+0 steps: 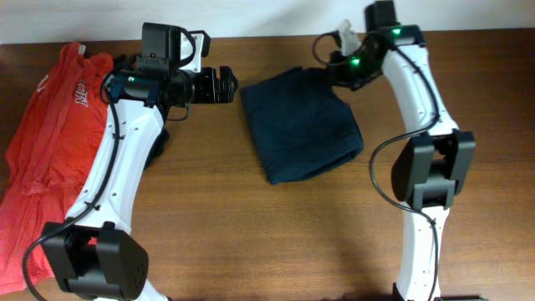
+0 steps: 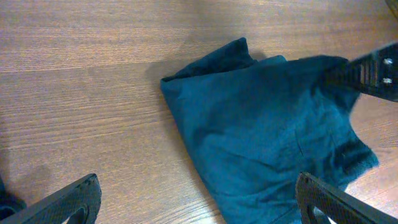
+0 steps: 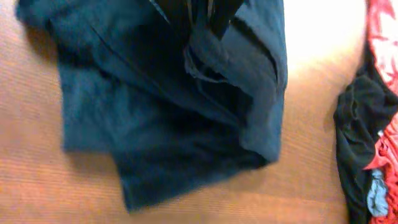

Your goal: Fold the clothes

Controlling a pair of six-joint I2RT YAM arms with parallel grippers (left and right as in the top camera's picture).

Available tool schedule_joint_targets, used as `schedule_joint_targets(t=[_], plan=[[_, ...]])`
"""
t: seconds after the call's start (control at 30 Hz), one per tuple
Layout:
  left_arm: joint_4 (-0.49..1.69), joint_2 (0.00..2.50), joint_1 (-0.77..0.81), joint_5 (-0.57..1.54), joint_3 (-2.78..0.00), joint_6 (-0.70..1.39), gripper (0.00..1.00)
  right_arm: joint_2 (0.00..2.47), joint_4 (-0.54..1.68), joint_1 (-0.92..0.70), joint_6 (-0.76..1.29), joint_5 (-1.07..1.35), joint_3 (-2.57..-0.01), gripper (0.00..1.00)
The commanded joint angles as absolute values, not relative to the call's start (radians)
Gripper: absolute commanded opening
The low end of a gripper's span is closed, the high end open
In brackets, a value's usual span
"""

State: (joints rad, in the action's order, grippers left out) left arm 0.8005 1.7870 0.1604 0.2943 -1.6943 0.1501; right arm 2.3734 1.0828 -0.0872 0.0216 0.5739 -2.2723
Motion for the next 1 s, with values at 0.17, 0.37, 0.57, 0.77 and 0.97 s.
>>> schedule_joint_targets(t=[0.17, 0.37, 0.57, 0.77, 0.97], plan=[[0.807, 1.756, 0.189, 0.291, -1.709, 0.094, 0.99, 2.431, 0.941, -0.154, 0.056, 0.430, -2.288, 0.04], [0.805, 1.755, 0.212, 0.291, -1.709, 0.073, 0.99, 2.480, 0.912, -0.123, 0.078, 0.404, -2.288, 0.04], [0.805, 1.755, 0.212, 0.290, -1.709, 0.051, 0.99, 2.498, 0.908, -0.089, 0.087, 0.372, -2.288, 0.99], [0.805, 1.756, 0.212, 0.290, -1.709, 0.051, 0.99, 2.470, 0.950, -0.037, 0.087, 0.421, -2.304, 0.99], [0.805, 1.755, 0.212, 0.290, -1.709, 0.051, 0.99, 2.451, 1.155, 0.034, -0.010, 0.571, -2.344, 0.99]])
